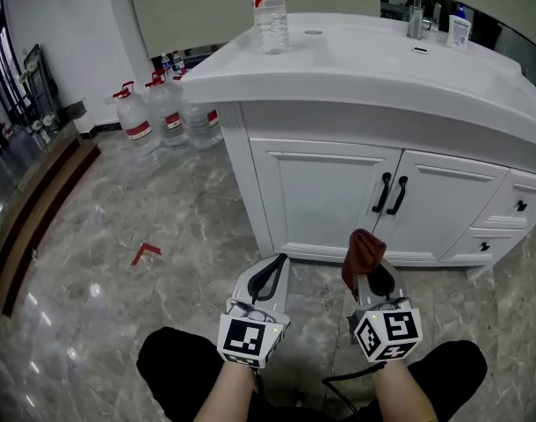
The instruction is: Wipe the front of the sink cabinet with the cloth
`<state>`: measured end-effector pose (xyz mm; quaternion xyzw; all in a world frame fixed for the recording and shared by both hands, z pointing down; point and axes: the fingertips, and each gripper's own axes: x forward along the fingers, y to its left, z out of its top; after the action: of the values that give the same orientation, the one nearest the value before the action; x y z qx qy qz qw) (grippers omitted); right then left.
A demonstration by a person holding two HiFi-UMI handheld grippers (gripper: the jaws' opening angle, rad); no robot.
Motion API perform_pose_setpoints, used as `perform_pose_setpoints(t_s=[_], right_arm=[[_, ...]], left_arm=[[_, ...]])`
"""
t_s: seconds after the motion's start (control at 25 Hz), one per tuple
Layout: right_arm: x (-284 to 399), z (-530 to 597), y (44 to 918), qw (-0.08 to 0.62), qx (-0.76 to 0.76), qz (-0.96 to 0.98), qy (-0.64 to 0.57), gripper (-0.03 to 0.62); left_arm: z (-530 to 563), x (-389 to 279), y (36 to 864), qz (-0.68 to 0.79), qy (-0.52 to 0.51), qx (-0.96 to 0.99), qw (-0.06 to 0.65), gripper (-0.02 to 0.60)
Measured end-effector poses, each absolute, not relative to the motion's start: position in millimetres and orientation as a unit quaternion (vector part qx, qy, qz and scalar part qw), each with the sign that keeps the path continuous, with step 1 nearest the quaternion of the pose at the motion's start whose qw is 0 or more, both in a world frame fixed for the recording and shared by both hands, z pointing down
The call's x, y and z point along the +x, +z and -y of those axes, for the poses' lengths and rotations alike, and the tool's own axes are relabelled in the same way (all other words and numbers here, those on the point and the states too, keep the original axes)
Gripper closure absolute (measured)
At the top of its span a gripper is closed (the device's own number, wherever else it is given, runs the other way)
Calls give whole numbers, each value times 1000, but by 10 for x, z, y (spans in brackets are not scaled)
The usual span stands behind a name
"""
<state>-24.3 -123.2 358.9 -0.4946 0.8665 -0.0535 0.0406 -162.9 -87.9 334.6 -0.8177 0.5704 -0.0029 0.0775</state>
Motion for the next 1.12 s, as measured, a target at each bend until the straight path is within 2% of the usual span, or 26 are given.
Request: perform_pose_setpoints(t_s=[0.4, 0.6, 0.84, 1.12], right_arm=[[-1685, 1878, 2926, 68, -422, -904, -19, 519], [-2201, 2073, 2665, 81, -396, -915, -13, 519], [-2400, 2283, 2549, 83, -397, -914, -14, 519], [-2083, 2400, 2577, 72, -427, -901, -15, 519]], left_arm=[[1345, -2456, 3055, -569, 4, -815, 106, 581], [1346, -2822, 2959, -585, 2, -804, 107, 581], [1393, -3034, 2978, -598, 8, -796, 94, 581], [1422, -2813, 3030, -587, 10, -805, 83, 581]])
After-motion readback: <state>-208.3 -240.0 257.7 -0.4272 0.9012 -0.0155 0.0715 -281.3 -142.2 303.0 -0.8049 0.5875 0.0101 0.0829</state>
